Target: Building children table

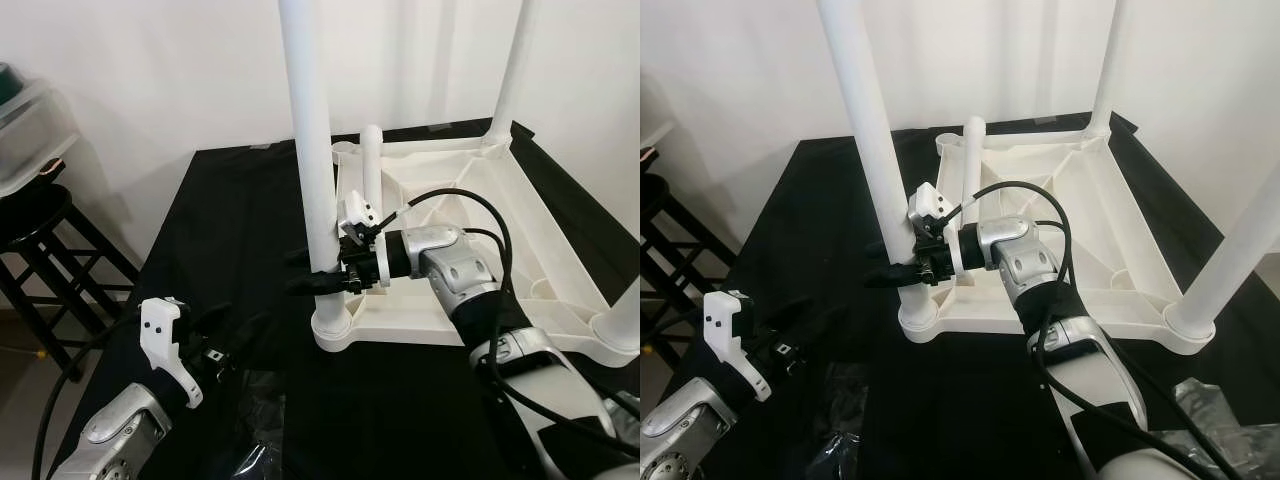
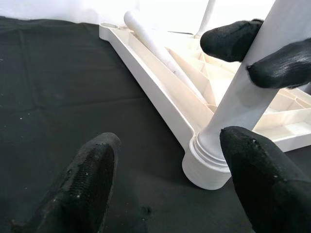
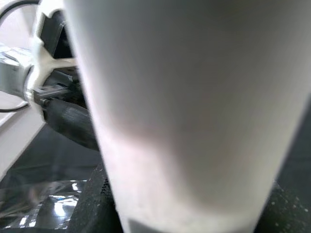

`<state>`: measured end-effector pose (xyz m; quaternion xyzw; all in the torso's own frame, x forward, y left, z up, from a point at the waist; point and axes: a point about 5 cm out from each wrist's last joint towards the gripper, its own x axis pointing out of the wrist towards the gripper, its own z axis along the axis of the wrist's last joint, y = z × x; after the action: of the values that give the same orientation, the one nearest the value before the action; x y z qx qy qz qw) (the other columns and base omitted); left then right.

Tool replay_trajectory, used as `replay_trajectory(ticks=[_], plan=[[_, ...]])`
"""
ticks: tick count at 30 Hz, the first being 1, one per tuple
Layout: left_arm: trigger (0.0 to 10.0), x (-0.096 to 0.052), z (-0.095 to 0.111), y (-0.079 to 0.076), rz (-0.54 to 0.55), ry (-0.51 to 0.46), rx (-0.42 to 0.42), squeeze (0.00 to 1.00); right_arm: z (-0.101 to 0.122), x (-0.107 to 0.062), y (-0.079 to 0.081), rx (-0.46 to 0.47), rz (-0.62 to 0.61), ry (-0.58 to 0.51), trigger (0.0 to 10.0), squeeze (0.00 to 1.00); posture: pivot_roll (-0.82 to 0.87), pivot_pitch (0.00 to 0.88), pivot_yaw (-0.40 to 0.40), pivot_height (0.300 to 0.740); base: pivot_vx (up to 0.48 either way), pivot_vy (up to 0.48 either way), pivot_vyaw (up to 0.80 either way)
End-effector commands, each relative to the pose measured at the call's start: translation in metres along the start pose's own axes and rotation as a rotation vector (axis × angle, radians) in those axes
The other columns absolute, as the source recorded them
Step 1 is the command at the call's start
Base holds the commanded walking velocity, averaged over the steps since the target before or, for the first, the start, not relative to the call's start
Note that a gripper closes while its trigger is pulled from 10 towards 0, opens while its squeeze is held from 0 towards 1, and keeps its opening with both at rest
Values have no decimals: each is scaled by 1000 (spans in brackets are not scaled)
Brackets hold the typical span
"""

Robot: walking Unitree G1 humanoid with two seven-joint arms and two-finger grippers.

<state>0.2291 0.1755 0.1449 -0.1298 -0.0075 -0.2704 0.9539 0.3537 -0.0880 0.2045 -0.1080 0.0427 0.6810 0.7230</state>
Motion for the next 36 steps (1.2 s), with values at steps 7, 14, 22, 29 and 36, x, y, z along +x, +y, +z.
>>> replay_trajectory(ticks=[7, 14, 22, 29, 36], plan=[[10000, -1, 1, 4, 3, 4, 0, 0, -61, 36, 38, 270, -848, 90, 0, 0, -45, 78, 108, 740, 0, 0, 0], [10000, 3, -3, 3, -6, 12, 1, 0, -70, 46, 29, 265, -770, 150, 0, 0, -8, 53, 66, 740, 0, 0, 0], [10000, 2, -2, 1, 21, -19, -11, 0, -65, 48, 32, 228, -722, 143, 10000, 0, -34, 53, 68, 740, 0, 0, 0], [10000, 5, -2, -3, -12, -12, -29, 0, -14, 28, 20, 85, -432, -81, 10000, 1000, -39, 67, 77, 740, 0, 0, 0], [10000, 5, -2, -4, -8, -19, -27, 0, 1, 7, 5, -30, -140, -57, 10000, 0, -29, 62, 67, 740, 0, 0, 0]])
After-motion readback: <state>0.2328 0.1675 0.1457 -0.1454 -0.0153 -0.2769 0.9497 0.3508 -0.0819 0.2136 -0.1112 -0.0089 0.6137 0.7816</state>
